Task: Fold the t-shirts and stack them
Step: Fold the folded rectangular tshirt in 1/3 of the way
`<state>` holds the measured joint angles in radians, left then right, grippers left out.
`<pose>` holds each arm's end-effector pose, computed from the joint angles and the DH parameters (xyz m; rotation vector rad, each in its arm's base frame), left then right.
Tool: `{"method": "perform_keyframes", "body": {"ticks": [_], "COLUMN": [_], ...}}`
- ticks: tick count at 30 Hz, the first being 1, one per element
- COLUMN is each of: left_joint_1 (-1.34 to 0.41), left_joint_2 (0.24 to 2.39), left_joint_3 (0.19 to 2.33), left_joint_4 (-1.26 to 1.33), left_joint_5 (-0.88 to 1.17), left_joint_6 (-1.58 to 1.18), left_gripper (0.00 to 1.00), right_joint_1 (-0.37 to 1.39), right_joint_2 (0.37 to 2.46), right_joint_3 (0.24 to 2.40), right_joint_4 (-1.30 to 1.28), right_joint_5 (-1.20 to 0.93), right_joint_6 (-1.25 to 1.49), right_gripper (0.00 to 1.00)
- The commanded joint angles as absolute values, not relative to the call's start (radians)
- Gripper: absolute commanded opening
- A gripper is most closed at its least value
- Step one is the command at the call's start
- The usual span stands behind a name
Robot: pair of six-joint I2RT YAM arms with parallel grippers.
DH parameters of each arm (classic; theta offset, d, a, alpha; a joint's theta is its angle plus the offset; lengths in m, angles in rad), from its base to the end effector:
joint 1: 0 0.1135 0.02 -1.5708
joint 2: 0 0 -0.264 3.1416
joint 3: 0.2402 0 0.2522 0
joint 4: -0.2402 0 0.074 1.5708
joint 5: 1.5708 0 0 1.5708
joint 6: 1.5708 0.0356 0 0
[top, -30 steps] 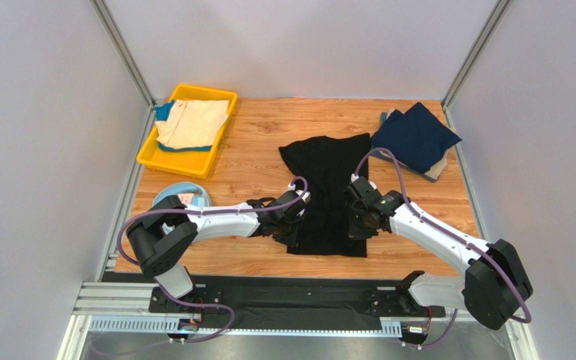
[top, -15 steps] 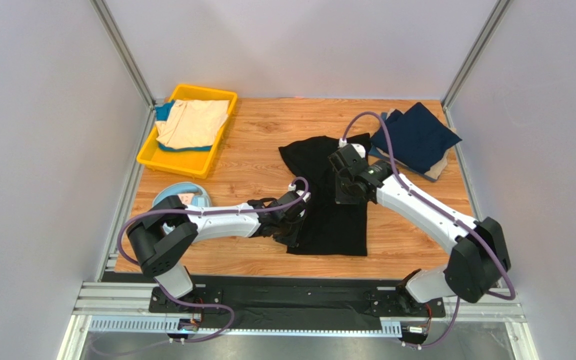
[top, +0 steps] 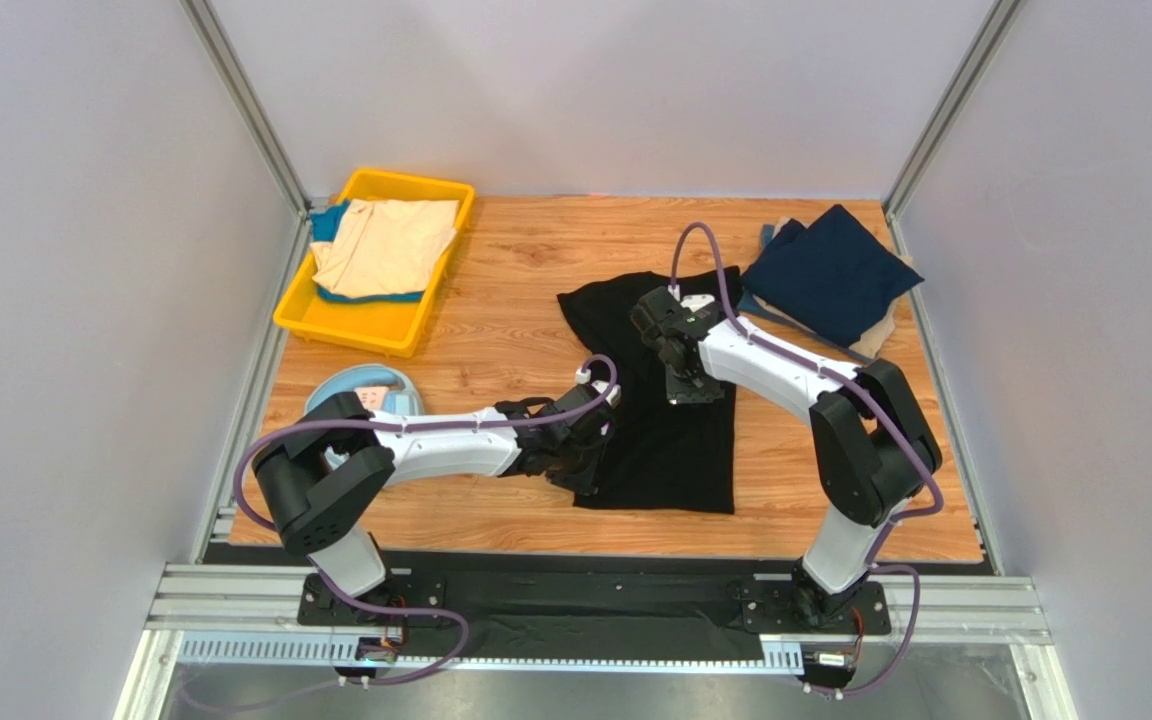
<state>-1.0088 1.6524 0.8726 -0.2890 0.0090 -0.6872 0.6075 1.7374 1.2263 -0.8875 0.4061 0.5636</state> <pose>0.1653 -0.2630 0.1510 0.4460 2.7297 -0.5401 0.2749 0.1740 0.2012 -0.0115 2.7560 -0.3414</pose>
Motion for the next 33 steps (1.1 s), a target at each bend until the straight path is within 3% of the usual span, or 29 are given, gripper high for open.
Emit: {"method": "perform_keyframes", "body": {"ticks": [1, 4, 7, 14, 19, 26, 33], "left_joint_1": [-1.023, -1.023, -1.025, -1.025, -1.025, -1.025, -1.023], "left_joint_2": [1.723, 1.724, 1.73, 1.732, 1.707, 1.635, 1.716], "left_joint_3": [0.781, 0.782, 0.785, 0.79, 0.795, 0.951, 1.169], "left_joint_4": [-0.538, -0.538, -0.535, -0.54, -0.549, -0.65, -0.712], "left_joint_5": [-0.044, -0.046, -0.044, -0.048, -0.06, -0.121, -0.135], "left_joint_6": [-0.663, -0.663, -0.661, -0.658, -0.655, -0.594, -0.525], "left_gripper": [0.0, 0.0, 0.0, 0.0, 0.0, 0.01, 0.05], "right_joint_1": [0.565, 0.555, 0.548, 0.532, 0.534, 0.54, 0.568], "right_joint_2": [1.73, 1.729, 1.723, 1.758, 1.643, 1.418, 1.287], "right_joint_3": [1.281, 1.304, 1.325, 1.402, 1.364, 1.172, 0.983], "right_joint_4": [-0.89, -0.885, -0.868, -0.88, -0.865, -0.85, -0.801], "right_joint_5": [0.48, 0.483, 0.482, 0.474, 0.433, 0.247, 0.163], "right_joint_6": [0.598, 0.58, 0.558, 0.526, 0.517, 0.52, 0.586], "right_gripper": [0.04, 0.18, 0.22, 0.21, 0.21, 0.2, 0.18]}}
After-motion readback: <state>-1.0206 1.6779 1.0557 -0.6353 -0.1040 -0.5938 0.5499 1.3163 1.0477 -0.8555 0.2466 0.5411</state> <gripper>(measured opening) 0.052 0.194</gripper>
